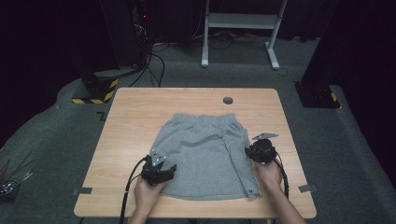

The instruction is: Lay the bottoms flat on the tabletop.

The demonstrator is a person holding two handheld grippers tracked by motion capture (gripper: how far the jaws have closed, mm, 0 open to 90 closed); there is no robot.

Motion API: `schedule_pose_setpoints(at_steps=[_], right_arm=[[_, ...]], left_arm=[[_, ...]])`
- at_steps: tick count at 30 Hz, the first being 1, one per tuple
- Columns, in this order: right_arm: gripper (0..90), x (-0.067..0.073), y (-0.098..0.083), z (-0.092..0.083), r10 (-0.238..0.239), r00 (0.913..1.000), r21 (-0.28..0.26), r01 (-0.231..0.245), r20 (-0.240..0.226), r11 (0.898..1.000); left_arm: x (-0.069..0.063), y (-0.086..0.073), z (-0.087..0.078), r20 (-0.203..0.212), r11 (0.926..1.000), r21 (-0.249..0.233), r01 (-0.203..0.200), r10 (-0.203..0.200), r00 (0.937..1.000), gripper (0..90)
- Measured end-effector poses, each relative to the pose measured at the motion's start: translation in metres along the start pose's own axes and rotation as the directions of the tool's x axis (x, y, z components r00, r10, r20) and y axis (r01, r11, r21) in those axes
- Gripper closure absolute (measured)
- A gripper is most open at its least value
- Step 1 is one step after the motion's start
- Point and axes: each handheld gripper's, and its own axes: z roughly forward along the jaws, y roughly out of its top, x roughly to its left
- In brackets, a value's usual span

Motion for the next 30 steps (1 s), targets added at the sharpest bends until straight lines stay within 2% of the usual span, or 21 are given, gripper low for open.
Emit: schedule_pose_setpoints(at_steps=[2, 3, 4, 5, 6, 7, 8, 9, 10, 12, 14, 16, 19, 22, 23, 25, 26, 27, 30], right_arm=[[86.9, 0.003, 0.006, -0.001, -0.088, 0.9959, 0.040, 0.087, 0.022, 0.995], [87.1, 0.003, 0.008, -0.003, -0.134, 0.9892, 0.060, 0.130, 0.060, 0.990], [87.0, -0.003, 0.010, -0.006, -0.151, 0.9832, 0.066, 0.145, 0.102, 0.987], [86.9, -0.013, 0.011, -0.009, -0.118, 0.9850, 0.057, 0.111, 0.126, 0.992], [86.4, -0.025, 0.011, -0.013, -0.058, 0.9883, 0.048, 0.051, 0.141, 0.998], [85.1, -0.035, 0.011, -0.016, -0.022, 0.9865, 0.041, 0.015, 0.162, 0.999], [82.4, -0.040, 0.011, -0.019, -0.003, 0.9856, 0.036, -0.003, 0.169, 0.999], [76.7, -0.040, 0.011, -0.023, -0.012, 0.9845, 0.022, 0.008, 0.175, 1.000], [73.4, -0.035, 0.009, -0.029, -0.030, 0.9857, -0.008, 0.032, 0.166, 0.999], [68.5, -0.018, 0.004, -0.039, -0.071, 0.9911, -0.067, 0.079, 0.113, 0.995], [65.0, 0.005, -0.002, -0.044, -0.126, 0.9915, -0.112, 0.129, 0.033, 0.985], [62.9, 0.031, -0.007, -0.040, -0.188, 0.9812, -0.117, 0.182, -0.044, 0.976], [58.9, 0.065, -0.010, -0.029, -0.222, 0.9666, -0.136, 0.204, -0.129, 0.969], [56.5, 0.090, -0.010, -0.017, -0.276, 0.9509, -0.127, 0.260, -0.139, 0.957], [56.2, 0.095, -0.010, -0.013, -0.288, 0.9473, -0.118, 0.273, -0.141, 0.955], [55.6, 0.098, -0.013, -0.006, -0.290, 0.9430, -0.075, 0.281, -0.163, 0.957], [55.7, 0.097, -0.018, -0.006, -0.273, 0.9445, -0.080, 0.262, -0.183, 0.962], [56.0, 0.093, -0.026, -0.010, -0.259, 0.9458, -0.093, 0.245, -0.196, 0.965], [55.9, 0.089, -0.043, -0.026, -0.291, 0.9354, -0.090, 0.278, -0.201, 0.956]], left_arm=[[-0.001, 0.000, 0.000, -0.002, 1.0000, -0.001, 0.004, -0.004, 1.0000, 33.3], [-0.001, -0.001, -0.001, -0.002, 1.0000, -0.001, 0.005, -0.005, 1.0000, 33.5], [-0.002, -0.002, -0.002, 0.001, 0.9999, -0.002, 0.010, -0.010, 1.0000, 34.0], [-0.002, -0.003, -0.003, 0.000, 1.0000, -0.002, 0.005, -0.005, 1.0000, 34.2], [-0.003, -0.004, -0.004, 0.001, 1.0000, -0.003, 0.004, -0.004, 1.0000, 34.4], [-0.004, -0.005, -0.005, 0.010, 1.0000, -0.003, 0.004, -0.004, 0.9999, 34.6], [-0.006, -0.005, -0.006, 0.018, 1.0000, -0.005, 0.001, -0.001, 0.9998, 34.7], [-0.007, -0.006, -0.007, 0.016, 1.0000, 0.000, -0.008, 0.008, 0.9998, 34.8], [-0.009, -0.006, -0.008, 0.012, 1.0000, -0.001, -0.005, 0.006, 0.9999, 35.0], [-0.010, -0.006, -0.009, 0.014, 1.0000, 0.005, -0.005, 0.005, 0.9999, 35.3], [-0.011, -0.004, -0.008, 0.020, 1.0000, 0.009, -0.005, 0.005, 0.9998, 35.4], [-0.013, -0.002, -0.008, 0.031, 0.9997, 0.020, -0.012, 0.011, 0.9994, 35.7], [-0.015, 0.003, -0.010, 0.043, 0.9999, 0.009, -0.015, 0.014, 0.9990, 35.8], [-0.013, 0.011, -0.009, 0.035, 0.9999, 0.003, -0.011, 0.011, 0.9993, 34.5], [-0.011, 0.013, -0.007, 0.026, 1.0000, 0.001, -0.010, 0.010, 0.9996, 34.2], [-0.006, 0.018, -0.003, 0.016, 1.0000, 0.004, 0.004, -0.004, 0.9999, 34.0], [-0.003, 0.020, -0.001, 0.011, 0.9999, 0.003, 0.016, -0.016, 0.9998, 33.8], [0.000, 0.021, 0.000, 0.008, 0.9996, 0.002, 0.029, -0.029, 0.9996, 33.8], [0.006, 0.023, 0.002, -0.002, 0.9992, 0.005, 0.039, -0.039, 0.9992, 33.9]])
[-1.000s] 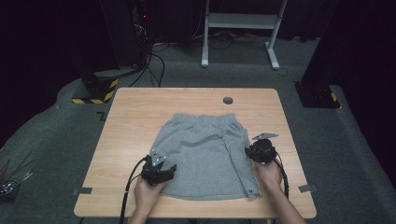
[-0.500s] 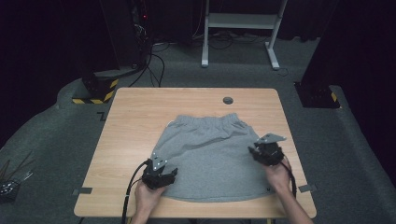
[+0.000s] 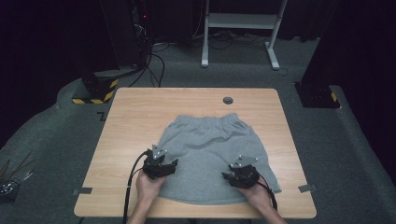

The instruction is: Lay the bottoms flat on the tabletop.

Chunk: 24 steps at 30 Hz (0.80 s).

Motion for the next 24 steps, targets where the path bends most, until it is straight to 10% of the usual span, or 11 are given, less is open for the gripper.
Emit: schedule_pose_setpoints(at_steps=[4, 11, 20, 24], right_arm=[[53.0, -0.002, -0.004, -0.010, -0.024, 0.9994, 0.006, 0.023, 0.027, 1.000], [45.0, -0.029, 0.018, 0.023, 0.095, 0.9918, -0.036, -0.092, 0.086, 0.995], [44.2, -0.020, -0.004, -0.002, 0.038, 0.9939, -0.066, -0.032, 0.104, 0.997], [40.9, -0.038, 0.001, -0.015, 0.139, 0.9865, -0.139, -0.126, 0.086, 0.982]], left_arm=[[0.000, 0.000, 0.005, 0.004, 1.0000, 0.001, 0.005, -0.005, 1.0000, 33.9], [-0.002, -0.007, 0.008, -0.034, 0.9983, 0.037, -0.046, 0.047, 0.9983, 33.7], [0.000, -0.009, 0.004, -0.016, 0.9995, 0.020, -0.024, 0.024, 0.9996, 32.9], [0.002, -0.005, -0.005, 0.012, 1.0000, -0.003, 0.008, -0.008, 0.9999, 33.1]])
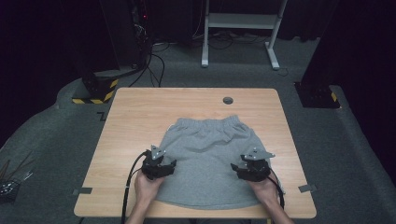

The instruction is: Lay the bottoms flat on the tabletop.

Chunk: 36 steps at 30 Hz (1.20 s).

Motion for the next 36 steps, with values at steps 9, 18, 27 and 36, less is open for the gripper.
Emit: schedule_pose_setpoints(at_steps=[9, 18, 27, 36], right_arm=[[40.0, -0.028, 0.006, -0.025, 0.063, 0.9962, -0.080, -0.058, 0.059, 0.995], [40.9, -0.044, 0.000, -0.046, 0.126, 0.9863, -0.133, -0.112, 0.106, 0.985], [40.7, -0.054, -0.007, -0.058, 0.169, 0.9786, -0.176, -0.146, 0.118, 0.973], [40.8, -0.065, -0.016, -0.066, 0.220, 0.9665, -0.205, -0.190, 0.132, 0.960]], left_arm=[[0.011, 0.008, -0.019, 0.020, 0.9955, -0.081, 0.049, -0.048, 0.9987, 31.7], [0.013, 0.016, -0.030, 0.034, 0.9859, -0.152, 0.070, -0.066, 0.9972, 31.7], [0.024, 0.014, -0.039, 0.020, 0.9832, -0.164, 0.080, -0.078, 0.9968, 31.6], [0.037, 0.009, -0.045, 0.000, 0.9820, -0.161, 0.098, -0.100, 0.9950, 30.5]])
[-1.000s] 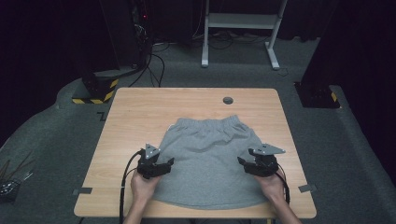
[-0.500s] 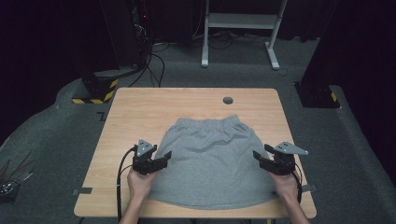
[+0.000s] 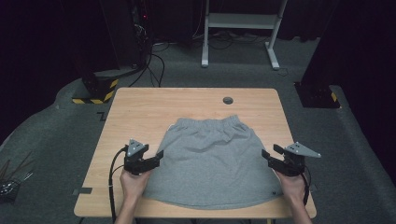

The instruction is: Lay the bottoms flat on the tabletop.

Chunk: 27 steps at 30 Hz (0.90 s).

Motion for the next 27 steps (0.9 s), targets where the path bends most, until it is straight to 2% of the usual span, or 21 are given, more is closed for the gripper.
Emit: schedule_pose_setpoints(at_steps=[7, 17, 27], right_arm=[[40.8, -0.009, -0.006, -0.001, 0.019, 0.9995, 0.016, -0.019, 0.025, 1.000], [42.8, -0.021, -0.013, -0.002, 0.061, 0.9958, 0.039, -0.064, 0.067, 0.997], [44.3, -0.034, -0.027, 0.003, 0.090, 0.9885, 0.098, -0.102, 0.122, 0.990]], left_arm=[[0.010, -0.006, -0.004, -0.018, 0.9997, 0.004, 0.023, -0.023, 0.9996, 30.2], [0.022, -0.014, -0.008, -0.053, 0.9994, 0.005, 0.035, -0.035, 0.9980, 30.7], [0.030, -0.028, 0.000, -0.092, 0.9978, 0.050, 0.044, -0.040, 0.9949, 30.9]])
